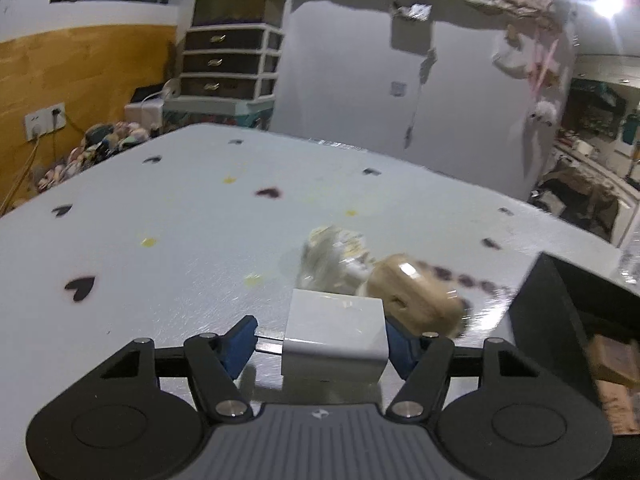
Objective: Organize rigid objects
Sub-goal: 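Move the left tool to the white charger and grasp it, then carry the white charger into the black box and open the left tool, then move the left tool to the white knob-shaped cap and grasp it, then carry the white cap into the black box and release it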
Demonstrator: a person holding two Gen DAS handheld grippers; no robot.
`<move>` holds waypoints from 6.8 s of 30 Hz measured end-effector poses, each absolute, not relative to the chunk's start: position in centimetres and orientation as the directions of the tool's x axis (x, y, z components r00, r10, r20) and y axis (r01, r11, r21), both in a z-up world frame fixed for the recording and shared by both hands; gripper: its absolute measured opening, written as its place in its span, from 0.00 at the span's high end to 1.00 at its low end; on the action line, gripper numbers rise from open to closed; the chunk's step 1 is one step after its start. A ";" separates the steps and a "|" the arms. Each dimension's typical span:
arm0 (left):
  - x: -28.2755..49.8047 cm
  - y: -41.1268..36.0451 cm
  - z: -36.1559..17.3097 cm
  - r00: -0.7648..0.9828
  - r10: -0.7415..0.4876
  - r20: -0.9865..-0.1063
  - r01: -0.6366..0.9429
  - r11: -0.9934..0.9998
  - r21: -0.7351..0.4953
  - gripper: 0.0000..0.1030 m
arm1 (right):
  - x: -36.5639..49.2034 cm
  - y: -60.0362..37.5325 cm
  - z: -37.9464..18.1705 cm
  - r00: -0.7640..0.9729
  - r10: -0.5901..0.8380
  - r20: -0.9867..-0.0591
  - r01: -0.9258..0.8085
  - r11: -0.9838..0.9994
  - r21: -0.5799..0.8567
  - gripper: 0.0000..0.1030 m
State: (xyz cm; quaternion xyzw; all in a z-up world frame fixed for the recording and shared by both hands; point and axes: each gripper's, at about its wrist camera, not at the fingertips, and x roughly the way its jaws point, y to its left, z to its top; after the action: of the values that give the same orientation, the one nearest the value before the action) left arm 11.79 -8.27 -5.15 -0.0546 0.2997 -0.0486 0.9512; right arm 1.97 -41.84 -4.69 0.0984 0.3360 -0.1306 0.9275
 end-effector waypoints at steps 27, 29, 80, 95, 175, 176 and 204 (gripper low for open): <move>11.6 -25.1 -0.7 0.626 -0.484 -0.611 0.489 0.854 -0.176 0.34 | 1.9 -42.0 -4.7 0.743 -0.165 -0.649 0.299 0.949 0.102 0.92; 12.3 -25.9 -1.1 0.599 -0.490 -0.633 0.489 0.850 -0.194 0.34 | 1.9 -42.0 -4.7 0.743 -0.164 -0.648 0.299 0.949 0.102 0.92; 11.9 -29.0 -2.2 0.592 -0.429 -0.683 0.510 0.855 -0.096 0.17 | 1.9 -42.0 -4.7 0.744 -0.164 -0.648 0.297 0.949 0.102 0.92; 8.1 -26.8 -0.3 0.620 -0.477 -0.623 0.547 0.832 -0.093 0.00 | 1.9 -42.1 -4.7 0.744 -0.164 -0.648 0.297 0.949 0.101 0.92; 14.2 2.4 -6.1 0.826 -0.118 -0.551 -0.040 0.963 -0.267 0.62 | 2.1 -41.9 -4.7 0.744 -0.184 -0.643 0.301 0.951 0.076 0.90; 14.0 1.7 -5.9 0.837 -0.101 -0.538 -0.015 0.978 -0.206 0.62 | 2.1 -41.8 -4.7 0.744 -0.186 -0.642 0.301 0.951 0.074 0.90; 14.1 -4.8 -2.7 0.842 -0.177 -0.510 0.183 0.982 -0.038 0.71 | 2.1 -41.6 -4.7 0.745 -0.190 -0.639 0.304 0.950 0.072 0.91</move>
State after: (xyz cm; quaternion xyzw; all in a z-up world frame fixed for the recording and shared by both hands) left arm 14.06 -4.83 -2.68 0.0063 0.2649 -0.0937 0.9597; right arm 2.08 -41.55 -4.72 0.0862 0.3314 -0.1326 0.9301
